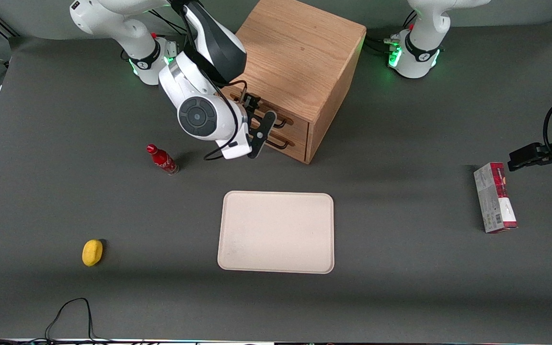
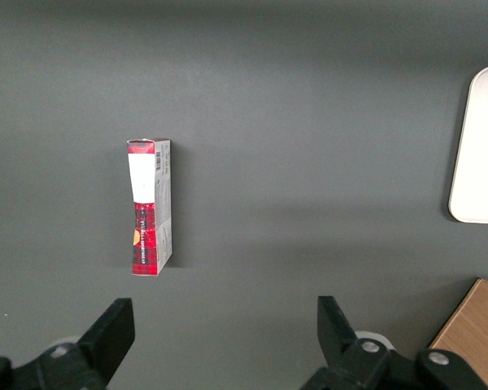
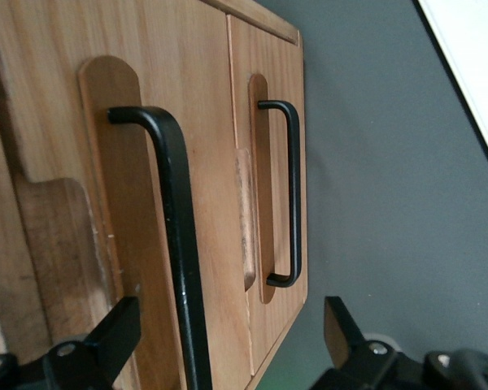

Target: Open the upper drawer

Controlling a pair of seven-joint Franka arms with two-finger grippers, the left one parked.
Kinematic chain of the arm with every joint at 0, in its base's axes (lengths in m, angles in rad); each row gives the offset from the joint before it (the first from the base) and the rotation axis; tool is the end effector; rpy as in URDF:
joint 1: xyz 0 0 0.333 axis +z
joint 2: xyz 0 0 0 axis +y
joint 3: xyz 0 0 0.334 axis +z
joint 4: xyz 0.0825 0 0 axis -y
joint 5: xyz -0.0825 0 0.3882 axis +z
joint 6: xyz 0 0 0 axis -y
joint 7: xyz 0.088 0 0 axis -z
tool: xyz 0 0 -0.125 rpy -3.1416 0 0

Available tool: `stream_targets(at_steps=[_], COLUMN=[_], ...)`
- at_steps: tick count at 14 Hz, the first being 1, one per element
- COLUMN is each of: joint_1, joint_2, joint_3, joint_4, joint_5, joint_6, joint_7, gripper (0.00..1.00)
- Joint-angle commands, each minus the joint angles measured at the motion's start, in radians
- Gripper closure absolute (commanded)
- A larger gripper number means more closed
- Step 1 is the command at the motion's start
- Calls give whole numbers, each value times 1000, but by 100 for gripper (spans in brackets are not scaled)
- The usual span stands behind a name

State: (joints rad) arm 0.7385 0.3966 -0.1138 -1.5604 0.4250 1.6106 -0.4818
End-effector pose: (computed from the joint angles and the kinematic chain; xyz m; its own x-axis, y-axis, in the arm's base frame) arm 0.4844 0.4217 0.4012 0.4913 0.8593 -0.1425 0.7356 -0.4969 -0.4604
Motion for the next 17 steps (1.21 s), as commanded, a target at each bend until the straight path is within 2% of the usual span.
stream_targets(at_steps=[1, 17], joint_1=[19, 13], joint_2=[-21, 2], joint_3=[-12, -32], joint_4=[-50, -69], joint_5=[28, -17], joint_6=[44, 166], joint_7=[-17, -26], gripper=[0, 0])
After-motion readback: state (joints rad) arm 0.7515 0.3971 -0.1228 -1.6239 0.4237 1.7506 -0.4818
